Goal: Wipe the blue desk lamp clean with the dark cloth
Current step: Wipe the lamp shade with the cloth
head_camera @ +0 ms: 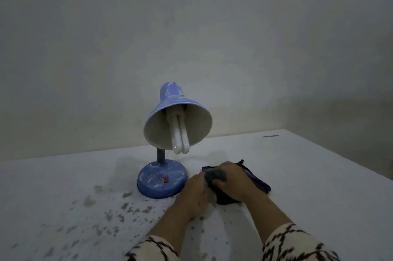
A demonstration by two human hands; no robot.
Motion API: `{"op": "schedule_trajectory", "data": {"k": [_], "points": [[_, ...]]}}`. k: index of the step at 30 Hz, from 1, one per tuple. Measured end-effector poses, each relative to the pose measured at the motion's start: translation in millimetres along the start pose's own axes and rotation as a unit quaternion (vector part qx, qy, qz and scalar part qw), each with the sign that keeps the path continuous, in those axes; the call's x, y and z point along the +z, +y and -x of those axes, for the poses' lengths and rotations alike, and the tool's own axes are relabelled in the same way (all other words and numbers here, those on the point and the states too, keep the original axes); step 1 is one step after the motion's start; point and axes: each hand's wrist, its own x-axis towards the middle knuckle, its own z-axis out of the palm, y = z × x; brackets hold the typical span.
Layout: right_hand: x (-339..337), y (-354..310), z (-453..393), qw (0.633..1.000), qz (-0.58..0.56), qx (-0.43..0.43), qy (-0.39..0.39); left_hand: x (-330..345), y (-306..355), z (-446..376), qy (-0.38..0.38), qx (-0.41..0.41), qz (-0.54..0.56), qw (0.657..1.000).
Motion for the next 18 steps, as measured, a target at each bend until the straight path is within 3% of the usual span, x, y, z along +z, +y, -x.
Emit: {"op": "schedule_trajectory", "data": {"k": [8,13,18], "points": [[31.8,12.2,-10.6,0.997,-0.025,0.037,0.057,20.6,-20.3,-30.7,0.054,0.021,-0.081,0.995],[34.5,16.7,-11.2,0.99,-0.097,0.051,0.089,22.2,-18.7,-42.9,0.072,0.042,-0.101,0.991],[27.1,14.6,-7.8,0.966,-0.22,0.092,0.105,23.0,-13.0,-40.2,0.087,0.053,-0.011,0.995]]}}
